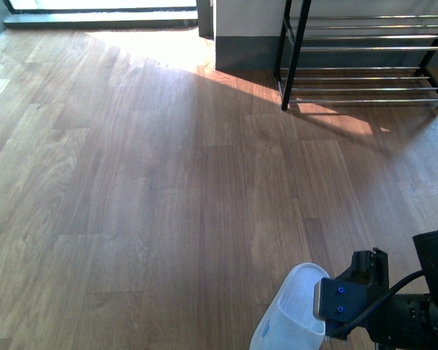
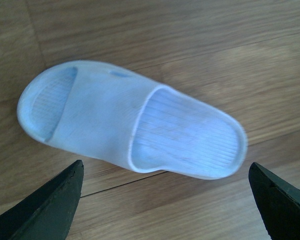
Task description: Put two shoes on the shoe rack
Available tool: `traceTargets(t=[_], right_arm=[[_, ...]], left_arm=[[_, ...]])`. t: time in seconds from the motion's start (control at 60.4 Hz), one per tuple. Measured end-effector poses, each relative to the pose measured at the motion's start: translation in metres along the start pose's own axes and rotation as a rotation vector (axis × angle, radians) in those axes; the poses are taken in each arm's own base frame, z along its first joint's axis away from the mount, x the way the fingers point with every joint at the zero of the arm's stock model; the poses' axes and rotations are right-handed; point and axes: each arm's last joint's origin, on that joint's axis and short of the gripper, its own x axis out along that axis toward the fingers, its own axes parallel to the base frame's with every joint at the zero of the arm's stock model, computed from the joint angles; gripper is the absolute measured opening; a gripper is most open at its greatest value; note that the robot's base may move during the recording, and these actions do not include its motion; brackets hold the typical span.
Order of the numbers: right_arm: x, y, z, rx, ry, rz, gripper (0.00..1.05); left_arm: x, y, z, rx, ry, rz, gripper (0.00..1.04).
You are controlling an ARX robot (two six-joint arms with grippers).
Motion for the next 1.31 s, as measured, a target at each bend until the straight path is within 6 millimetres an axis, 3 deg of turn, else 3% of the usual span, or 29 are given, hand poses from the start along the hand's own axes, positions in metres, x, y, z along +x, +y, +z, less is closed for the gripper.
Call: traceTargets(t=[0.397, 0.546, 0.745, 0.911, 0.977, 1.209, 1.308], right_arm=[[0.058, 0.007, -0.019, -0.045, 0.029, 0.171, 0.96], [0.068, 0.017, -0.024, -0.05, 0.062, 0.25, 0.95], [0.077, 0.021, -0.027, -0.07, 0.066, 0.259, 0.71], [0.084, 0.018, -0.026, -0.081, 0.05, 0.212, 0.36], [0.084, 0.017, -0.026, -0.065, 0.049, 0.198, 0.28], [0.072, 0.012, -0.026, 0.005, 0.033, 0.117, 0.01], [0.052, -0.002, -0.015, 0.063, 0.019, 0.0, 0.02]], left_arm=[[0.0, 0.0, 0.0, 0.0, 0.0, 0.0, 0.02], [0.0, 0.0, 0.0, 0.0, 0.0, 0.0, 0.02], [0.0, 0.0, 0.0, 0.0, 0.0, 0.0, 0.02], [0.0, 0.0, 0.0, 0.0, 0.0, 0.0, 0.02], [0.0, 0.0, 0.0, 0.0, 0.0, 0.0, 0.02], [0.0, 0.0, 0.0, 0.0, 0.0, 0.0, 0.02], [0.0, 0.0, 0.0, 0.0, 0.0, 0.0, 0.02]])
